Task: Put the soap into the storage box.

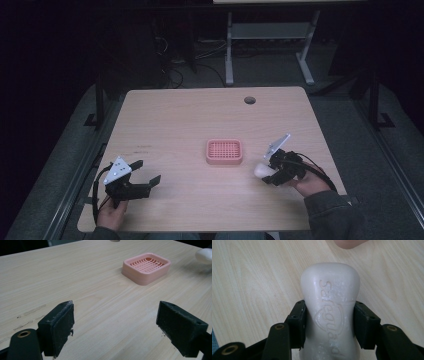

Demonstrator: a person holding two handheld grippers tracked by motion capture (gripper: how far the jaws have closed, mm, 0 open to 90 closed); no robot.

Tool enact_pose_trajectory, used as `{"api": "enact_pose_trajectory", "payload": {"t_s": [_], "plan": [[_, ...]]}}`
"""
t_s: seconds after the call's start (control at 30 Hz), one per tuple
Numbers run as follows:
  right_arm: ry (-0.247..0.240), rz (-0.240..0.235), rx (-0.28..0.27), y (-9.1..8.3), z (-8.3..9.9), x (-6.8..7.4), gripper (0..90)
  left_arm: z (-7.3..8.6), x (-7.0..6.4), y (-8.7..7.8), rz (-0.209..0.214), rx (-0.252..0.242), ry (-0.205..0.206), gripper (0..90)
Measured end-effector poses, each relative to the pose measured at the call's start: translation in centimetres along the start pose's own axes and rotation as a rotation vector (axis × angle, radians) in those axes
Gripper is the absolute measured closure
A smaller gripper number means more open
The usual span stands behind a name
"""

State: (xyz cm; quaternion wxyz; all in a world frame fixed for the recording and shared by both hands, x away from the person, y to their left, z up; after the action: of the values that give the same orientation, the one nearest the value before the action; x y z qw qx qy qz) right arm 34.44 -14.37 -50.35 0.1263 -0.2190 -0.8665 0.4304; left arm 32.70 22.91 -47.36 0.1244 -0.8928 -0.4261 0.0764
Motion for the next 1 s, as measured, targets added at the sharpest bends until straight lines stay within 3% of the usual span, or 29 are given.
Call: {"api": "enact_pose_trajectory", "payload": {"t_s": [1.0], "plan": [[-0.042,-0.03,-0.017,0.5,-4.1,-1.2,48.9,0.3,-0.1,0.6,0.016,0.025,0.027,14.4]]}}
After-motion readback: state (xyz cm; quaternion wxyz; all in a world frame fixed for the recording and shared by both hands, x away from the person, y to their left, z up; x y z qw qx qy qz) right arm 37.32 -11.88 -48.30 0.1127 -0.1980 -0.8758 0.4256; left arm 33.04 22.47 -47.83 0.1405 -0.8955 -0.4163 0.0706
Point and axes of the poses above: each handheld gripper's, and its own axes: y roughly forward along the jaws, z roughly out of its underside, x roughly to its left, the point moved 10 cm from there along y, roughly forward along the jaws, and after that the axes turned 11 degrees about -x, right-handed, at the moved point
